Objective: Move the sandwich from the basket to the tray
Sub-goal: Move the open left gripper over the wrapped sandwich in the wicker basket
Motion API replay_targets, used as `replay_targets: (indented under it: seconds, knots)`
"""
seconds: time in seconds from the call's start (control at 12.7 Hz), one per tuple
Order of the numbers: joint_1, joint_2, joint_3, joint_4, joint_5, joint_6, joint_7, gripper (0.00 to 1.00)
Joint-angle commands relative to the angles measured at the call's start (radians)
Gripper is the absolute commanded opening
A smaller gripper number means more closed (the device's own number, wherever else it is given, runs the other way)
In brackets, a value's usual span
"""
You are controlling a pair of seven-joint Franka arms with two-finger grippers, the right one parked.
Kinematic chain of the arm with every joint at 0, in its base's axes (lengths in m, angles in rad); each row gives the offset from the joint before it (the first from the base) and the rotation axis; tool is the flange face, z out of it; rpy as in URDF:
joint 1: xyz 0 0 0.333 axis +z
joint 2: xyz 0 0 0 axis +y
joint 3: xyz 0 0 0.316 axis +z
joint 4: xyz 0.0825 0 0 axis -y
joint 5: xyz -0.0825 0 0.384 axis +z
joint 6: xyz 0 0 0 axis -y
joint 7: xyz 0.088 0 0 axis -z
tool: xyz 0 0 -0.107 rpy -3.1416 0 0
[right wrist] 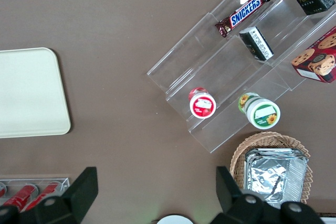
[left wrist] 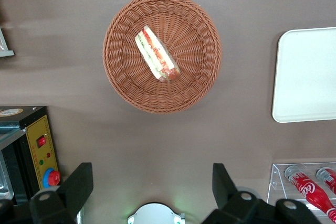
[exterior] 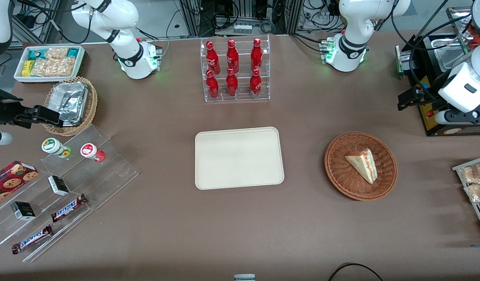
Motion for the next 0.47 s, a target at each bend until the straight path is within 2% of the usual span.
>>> replay_targets:
  seconds: [0.0, 0.39]
  knots:
    - [-0.012, 0.005, 0.009, 0.011, 0.007, -0.013, 0.012, 1.0]
    - [-0.012, 0.026, 0.01, 0.008, 0.009, 0.002, 0.011, 1.0]
